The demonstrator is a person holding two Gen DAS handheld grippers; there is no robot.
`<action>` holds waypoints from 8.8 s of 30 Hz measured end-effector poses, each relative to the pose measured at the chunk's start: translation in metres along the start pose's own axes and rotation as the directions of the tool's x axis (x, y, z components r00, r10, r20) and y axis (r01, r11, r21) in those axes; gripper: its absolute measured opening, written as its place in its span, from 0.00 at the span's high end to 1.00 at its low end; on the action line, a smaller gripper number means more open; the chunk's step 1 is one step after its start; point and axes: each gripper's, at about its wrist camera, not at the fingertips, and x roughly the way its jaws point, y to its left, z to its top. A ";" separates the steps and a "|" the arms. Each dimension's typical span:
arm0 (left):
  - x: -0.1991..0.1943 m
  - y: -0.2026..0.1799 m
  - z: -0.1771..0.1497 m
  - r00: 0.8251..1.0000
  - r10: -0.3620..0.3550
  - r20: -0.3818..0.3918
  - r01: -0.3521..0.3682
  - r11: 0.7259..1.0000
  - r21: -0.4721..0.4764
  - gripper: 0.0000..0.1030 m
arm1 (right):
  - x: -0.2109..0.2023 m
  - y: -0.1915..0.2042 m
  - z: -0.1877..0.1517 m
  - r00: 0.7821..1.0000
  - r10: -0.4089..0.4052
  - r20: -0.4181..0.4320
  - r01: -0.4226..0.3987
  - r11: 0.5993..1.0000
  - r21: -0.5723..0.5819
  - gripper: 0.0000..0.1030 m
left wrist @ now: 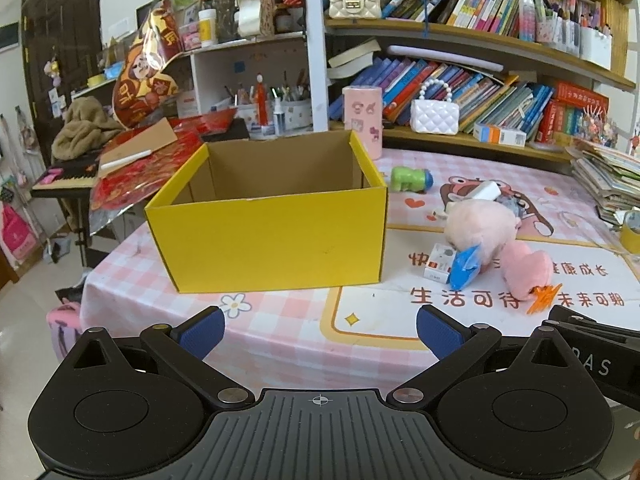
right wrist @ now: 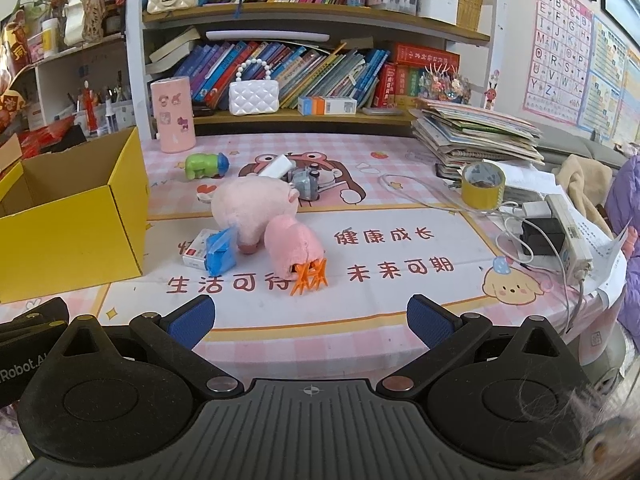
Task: Organize objects
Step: 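Move both tools toward the plush toys beside the yellow box, then grasp the pink plush toy with the right tool while the left tool grasps the blue clip, then carry the pink plush toy and blue clip over the yellow box with both tools, then open the right tool dropping the plush toy while the left tool releases the clip, then withdraw both tools from the box toward the remaining toys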
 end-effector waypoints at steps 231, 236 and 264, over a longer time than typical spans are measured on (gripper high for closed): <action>0.200 0.108 0.123 0.996 0.079 -0.051 -0.081 0.996 -0.033 0.76 | 0.199 0.245 0.143 0.810 0.511 -0.289 -0.578 0.608 -0.544 0.55; 0.199 0.107 0.124 0.995 0.084 -0.046 -0.086 0.996 -0.037 0.74 | 0.200 0.246 0.144 0.817 0.502 -0.285 -0.569 0.618 -0.543 0.53; 0.079 0.142 0.092 0.985 0.068 0.161 -0.047 0.990 -0.133 0.23 | 0.088 0.195 0.108 0.894 0.448 -0.024 -0.430 0.839 -0.334 0.28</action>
